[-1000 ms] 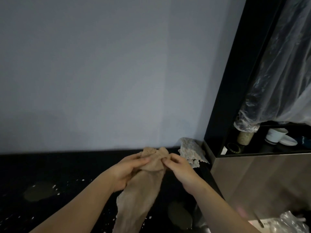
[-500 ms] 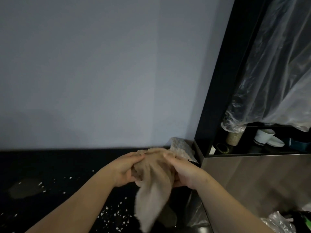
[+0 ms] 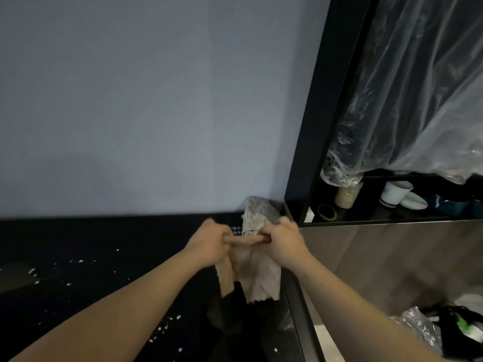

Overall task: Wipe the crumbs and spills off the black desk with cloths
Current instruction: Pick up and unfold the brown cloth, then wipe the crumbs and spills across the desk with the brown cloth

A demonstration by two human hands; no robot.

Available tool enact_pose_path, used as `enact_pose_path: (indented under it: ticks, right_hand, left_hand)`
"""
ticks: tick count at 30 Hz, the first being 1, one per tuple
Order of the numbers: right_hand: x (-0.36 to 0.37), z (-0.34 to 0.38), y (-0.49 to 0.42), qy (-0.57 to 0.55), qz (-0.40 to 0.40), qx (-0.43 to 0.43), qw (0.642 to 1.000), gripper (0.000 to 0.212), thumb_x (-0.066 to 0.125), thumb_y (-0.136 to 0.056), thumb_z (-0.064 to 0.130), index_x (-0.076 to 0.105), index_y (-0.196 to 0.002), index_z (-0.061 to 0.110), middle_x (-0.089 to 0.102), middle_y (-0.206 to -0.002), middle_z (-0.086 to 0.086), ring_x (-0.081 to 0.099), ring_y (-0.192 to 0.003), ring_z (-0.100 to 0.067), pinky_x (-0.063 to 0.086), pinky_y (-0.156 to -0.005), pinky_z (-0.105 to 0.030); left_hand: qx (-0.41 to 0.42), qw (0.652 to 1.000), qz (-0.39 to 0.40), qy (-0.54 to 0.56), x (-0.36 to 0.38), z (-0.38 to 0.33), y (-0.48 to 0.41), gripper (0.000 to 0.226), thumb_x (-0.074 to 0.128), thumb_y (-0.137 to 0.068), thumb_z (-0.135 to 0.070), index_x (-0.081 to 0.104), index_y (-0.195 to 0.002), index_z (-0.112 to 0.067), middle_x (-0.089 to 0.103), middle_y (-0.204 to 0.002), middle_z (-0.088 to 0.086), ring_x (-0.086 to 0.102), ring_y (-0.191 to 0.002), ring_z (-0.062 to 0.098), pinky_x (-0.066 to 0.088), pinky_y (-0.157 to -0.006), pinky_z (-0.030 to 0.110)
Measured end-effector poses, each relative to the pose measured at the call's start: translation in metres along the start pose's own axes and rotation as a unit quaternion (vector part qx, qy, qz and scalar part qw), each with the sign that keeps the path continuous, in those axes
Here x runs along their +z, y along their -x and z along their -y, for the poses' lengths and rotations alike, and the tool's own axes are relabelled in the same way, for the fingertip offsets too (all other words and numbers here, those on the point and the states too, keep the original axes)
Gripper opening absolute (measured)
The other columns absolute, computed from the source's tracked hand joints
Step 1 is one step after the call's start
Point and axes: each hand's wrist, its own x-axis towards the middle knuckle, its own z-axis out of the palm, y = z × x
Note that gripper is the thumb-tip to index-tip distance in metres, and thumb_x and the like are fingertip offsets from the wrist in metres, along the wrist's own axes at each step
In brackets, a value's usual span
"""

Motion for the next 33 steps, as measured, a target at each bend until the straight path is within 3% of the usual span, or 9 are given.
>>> enact_pose_path:
  ticks: [4, 7, 14, 18, 21, 23, 26, 29, 33]
  right_hand:
    - [-0.018, -0.016, -0.011, -0.001, -0.199, -0.091, 0.976, 0.016, 0.06, -0.084, 0.022, 0.071, -0.095, 0.015, 0.05, -0.136, -0.006, 0.043, -0.122, -0.034, 0.038, -0.097, -0.048]
    - [-0.008, -0.031, -0.013, 0.006, -0.29, -0.178, 0.94, 0.017, 0.059, -0.078, 0.023, 0.07, -0.086, 0.014, 0.069, -0.104, -0.004, 0.06, -0.106, -0.03, 0.045, -0.086, -0.046]
    - [0.069, -0.078, 0.007, 0.015, 0.129, -0.138, 0.982, 0.014, 0.057, -0.088, 0.024, 0.063, -0.095, 0.014, 0.065, -0.101, -0.004, 0.057, -0.1, -0.021, 0.036, -0.08, -0.028]
    - [0.071, -0.08, 0.001, -0.144, 0.217, -0.034, 0.965, 0.024, 0.067, -0.083, 0.026, 0.065, -0.105, 0.016, 0.06, -0.094, 0.005, 0.055, -0.09, -0.011, 0.039, -0.072, -0.018]
    - [0.065, -0.079, -0.015, -0.241, 0.186, 0.056, 0.951, 0.03, 0.066, -0.084, 0.028, 0.06, -0.113, 0.022, 0.06, -0.098, 0.007, 0.056, -0.094, -0.01, 0.044, -0.076, -0.016]
    - [0.067, -0.077, -0.021, -0.118, 0.097, 0.071, 0.986, 0.033, 0.056, -0.088, 0.033, 0.053, -0.12, 0.026, 0.06, -0.109, 0.002, 0.057, -0.101, -0.018, 0.044, -0.084, -0.027]
    - [0.084, -0.075, -0.021, 0.115, -0.031, -0.084, 0.989, 0.04, 0.047, -0.082, 0.031, 0.055, -0.121, 0.03, 0.056, -0.127, 0.001, 0.056, -0.11, -0.028, 0.044, -0.086, -0.039]
    - [0.106, -0.084, -0.023, 0.182, 0.009, -0.287, 0.94, 0.043, 0.034, -0.087, 0.04, 0.056, -0.125, 0.035, 0.054, -0.135, 0.008, 0.052, -0.123, -0.023, 0.044, -0.096, -0.038]
    - [0.117, -0.098, -0.029, 0.24, 0.059, -0.35, 0.904, 0.049, 0.011, -0.1, 0.041, 0.038, -0.139, 0.03, 0.047, -0.142, 0.009, 0.042, -0.132, -0.016, 0.029, -0.111, -0.034]
  left_hand:
    - [0.1, 0.981, -0.165, 0.017, 0.001, -0.014, -0.02, 0.023, 0.057, -0.084, -0.004, 0.065, -0.102, -0.015, 0.039, -0.135, 0.001, 0.038, -0.126, 0.017, 0.031, -0.107, 0.028]
    - [0.205, 0.95, -0.236, 0.009, 0.012, -0.014, -0.026, 0.026, 0.059, -0.075, 0.007, 0.067, -0.094, -0.009, 0.062, -0.11, 0.004, 0.057, -0.1, 0.016, 0.04, -0.095, 0.022]
    - [0.102, 0.988, 0.111, -0.04, 0.087, 0.036, -0.021, 0.012, 0.057, -0.088, -0.019, 0.064, -0.098, -0.015, 0.062, -0.092, -0.004, 0.059, -0.088, 0.013, 0.045, -0.078, 0.026]
    - [0.032, 0.985, 0.163, 0.049, 0.091, 0.041, -0.026, 0.016, 0.062, -0.087, -0.024, 0.065, -0.099, -0.014, 0.066, -0.095, -0.001, 0.061, -0.089, 0.012, 0.048, -0.079, 0.026]
    - [-0.026, 0.983, 0.123, 0.135, 0.086, 0.039, -0.04, 0.024, 0.066, -0.084, -0.027, 0.062, -0.108, -0.026, 0.061, -0.102, -0.008, 0.057, -0.094, 0.007, 0.046, -0.077, 0.018]
    - [-0.069, 0.983, 0.073, 0.156, 0.088, 0.036, -0.051, 0.035, 0.063, -0.086, -0.026, 0.055, -0.12, -0.026, 0.057, -0.107, -0.005, 0.054, -0.095, 0.009, 0.042, -0.073, 0.019]
    - [-0.078, 0.99, 0.037, 0.114, 0.098, 0.034, -0.06, 0.048, 0.051, -0.092, -0.022, 0.038, -0.138, -0.023, 0.051, -0.128, 0.002, 0.054, -0.104, 0.015, 0.046, -0.081, 0.024]
    - [-0.01, 0.996, 0.008, -0.089, 0.108, 0.044, -0.058, 0.052, 0.042, -0.096, -0.023, 0.026, -0.145, -0.021, 0.028, -0.151, -0.001, 0.03, -0.136, 0.016, 0.032, -0.109, 0.032]
    - [-0.044, 0.969, 0.031, -0.24, 0.109, 0.079, -0.04, 0.052, 0.025, -0.101, -0.032, 0.007, -0.15, -0.021, 0.004, -0.158, -0.003, -0.001, -0.145, 0.016, 0.011, -0.117, 0.036]
